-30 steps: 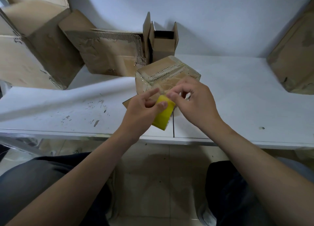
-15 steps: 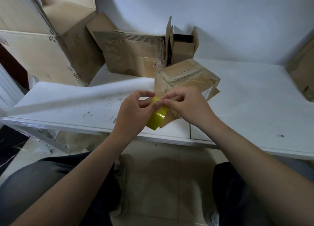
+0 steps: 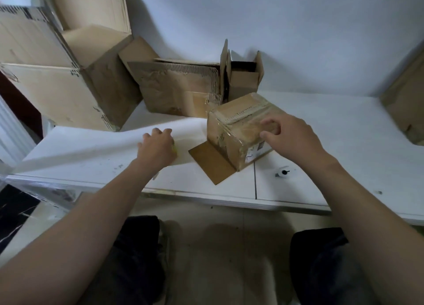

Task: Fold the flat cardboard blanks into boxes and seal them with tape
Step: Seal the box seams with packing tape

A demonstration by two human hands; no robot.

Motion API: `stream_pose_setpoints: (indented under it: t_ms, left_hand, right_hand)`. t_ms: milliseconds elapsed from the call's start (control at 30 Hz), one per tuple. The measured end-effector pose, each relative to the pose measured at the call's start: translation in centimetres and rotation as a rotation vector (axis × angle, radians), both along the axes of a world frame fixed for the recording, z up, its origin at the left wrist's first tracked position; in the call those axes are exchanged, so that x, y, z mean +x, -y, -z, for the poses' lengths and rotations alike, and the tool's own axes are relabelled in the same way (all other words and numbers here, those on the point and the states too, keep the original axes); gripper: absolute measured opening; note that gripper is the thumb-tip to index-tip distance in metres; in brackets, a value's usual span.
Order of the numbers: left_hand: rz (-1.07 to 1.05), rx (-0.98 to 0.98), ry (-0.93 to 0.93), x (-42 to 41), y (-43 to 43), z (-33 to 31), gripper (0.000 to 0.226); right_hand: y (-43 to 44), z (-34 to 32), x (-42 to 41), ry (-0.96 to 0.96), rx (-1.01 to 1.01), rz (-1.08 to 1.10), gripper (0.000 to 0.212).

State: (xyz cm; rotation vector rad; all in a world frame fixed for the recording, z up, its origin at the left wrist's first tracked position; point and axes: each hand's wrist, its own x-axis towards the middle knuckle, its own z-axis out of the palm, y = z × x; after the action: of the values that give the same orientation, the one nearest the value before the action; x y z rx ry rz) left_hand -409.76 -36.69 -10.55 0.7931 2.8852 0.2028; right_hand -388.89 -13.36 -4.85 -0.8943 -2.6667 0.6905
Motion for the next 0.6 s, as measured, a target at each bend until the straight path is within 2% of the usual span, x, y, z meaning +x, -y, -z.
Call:
stream_pose_setpoints:
  t_ms: [100, 167, 267, 333, 367, 433, 500, 533, 600]
  left_hand:
    - [0.082, 0.309, -0.084, 0.6, -3.2, -1.0, 0.057]
    - [0.131, 0.505, 0.017, 1.1, -5.6, -2.4, 0.054]
    - [0.162, 0.559, 0.233, 1.8, -8.3, -3.9, 0.054]
    - [0.176, 0.513, 0.263, 1.8, -9.5, -3.7, 0.04]
    - [0.177, 0.5, 0.248, 1.8, -10.0, -3.6, 0.032]
    - [0.181, 0.487, 0.251, 1.9, -10.9, -3.4, 0.03]
    - [0.211, 0.486, 0.322, 2.6, -11.6, -3.3, 0.023]
    - [0.216, 0.5, 0.376, 3.0, -11.8, -3.3, 0.025]
    - [0.199, 0.54, 0.419, 3.6, -11.8, -3.5, 0.042]
  right_hand:
    - [-1.3, -0.1, 0.7, 0.049, -0.039, 0.107, 0.069]
    - [-1.8, 0.1, 1.1, 0.082, -0.06, 0.133, 0.078]
    - [-1.8, 0.5, 1.2, 0.119, -0.149, 0.12, 0.062]
    - [-1.7, 0.8, 0.8, 0.099, -0.249, 0.112, 0.058]
    - [-1.6, 0.9, 0.5, 0.063, -0.331, 0.127, 0.056]
    - [-1.6, 1.2, 0.2, -0.052, -0.518, 0.193, 0.047]
    - [-1.7, 1.3, -0.1, -0.158, -0.655, 0.255, 0.024]
    - [-1.7, 1.3, -0.2, -0.191, -0.699, 0.272, 0.012]
    - [-1.9, 1.3, -0.3, -0.216, -0.747, 0.281, 0.006]
